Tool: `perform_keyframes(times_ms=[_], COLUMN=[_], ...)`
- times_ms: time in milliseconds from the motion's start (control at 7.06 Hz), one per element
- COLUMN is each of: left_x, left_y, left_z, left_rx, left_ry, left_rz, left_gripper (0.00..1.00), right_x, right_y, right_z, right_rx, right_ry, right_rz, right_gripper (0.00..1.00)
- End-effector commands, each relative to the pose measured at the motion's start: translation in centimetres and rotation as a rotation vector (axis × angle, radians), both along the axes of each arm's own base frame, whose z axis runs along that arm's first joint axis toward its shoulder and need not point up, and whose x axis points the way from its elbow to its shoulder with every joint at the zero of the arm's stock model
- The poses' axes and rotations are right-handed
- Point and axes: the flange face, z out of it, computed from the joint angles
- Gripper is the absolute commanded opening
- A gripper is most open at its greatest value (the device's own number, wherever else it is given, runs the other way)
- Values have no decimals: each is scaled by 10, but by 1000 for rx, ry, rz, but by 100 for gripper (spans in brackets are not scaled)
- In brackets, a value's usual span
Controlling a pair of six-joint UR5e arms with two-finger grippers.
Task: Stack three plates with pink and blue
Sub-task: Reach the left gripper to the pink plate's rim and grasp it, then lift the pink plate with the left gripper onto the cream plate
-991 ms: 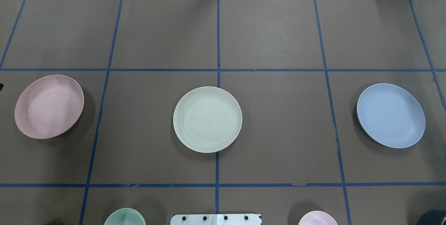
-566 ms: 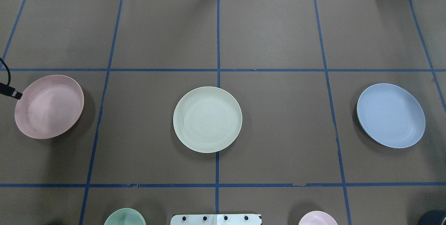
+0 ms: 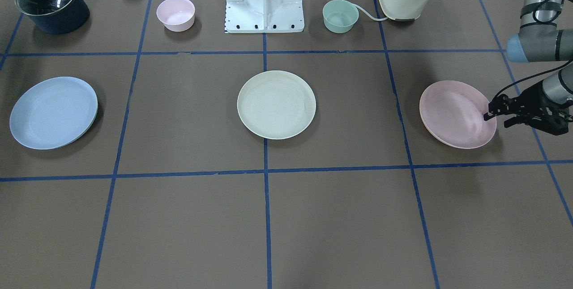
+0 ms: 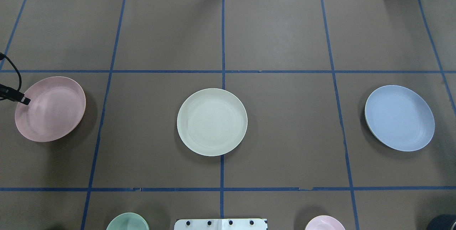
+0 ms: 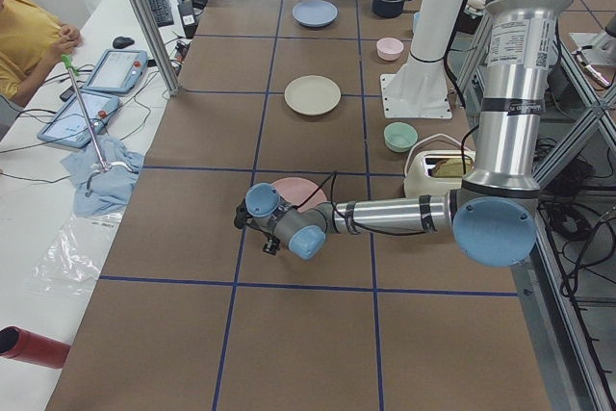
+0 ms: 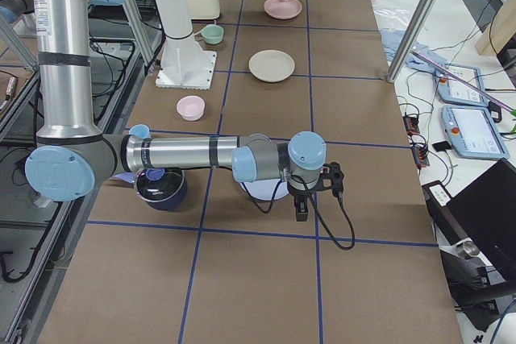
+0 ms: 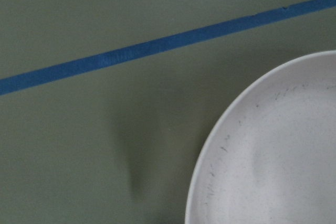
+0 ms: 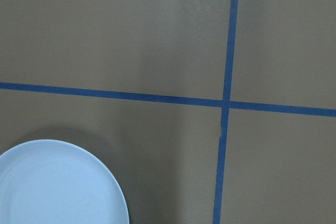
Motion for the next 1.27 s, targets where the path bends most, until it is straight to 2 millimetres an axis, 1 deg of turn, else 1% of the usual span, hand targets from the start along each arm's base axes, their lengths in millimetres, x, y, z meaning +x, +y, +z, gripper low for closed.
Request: perform_keyframes(times_ms=[0,142,283,425,566,708,850,991,1133], left_x=[1,1,2,7,20,28,35,80,137], left_y=[1,0,0,3,-14,-31,-39,-22,-4], left_z=[4,2,-10,-42,-95,-146,-202,-257,-309], left_rx=[-15,-34,-82,-143,-192,-237,-283,-334,-353], left_ry=[-3,3,33,125,205,248,286,310,317], left_rz=[1,-12,-35,-18,-17,-58,-104,-76,-75], left_gripper=[0,0,0,0,0,0,0,0,0], right_x=[0,0,0,-1,-1,-1,-1,-1,-1], right_y=[-1,0,-1,-2,-2,-2,-2,-2,-4], right_z=[-1,-1,-3,-9,-15,-13,-15,-14,-13], right_rx=[3,3,6,18,30,23,25,24,38], right_ry=[0,-2,-4,-10,-12,-12,-12,-12,-5], right_rz=[0,0,-1,-2,-2,-1,0,0,-12], right_gripper=[100,100,100,100,100,100,100,100,100])
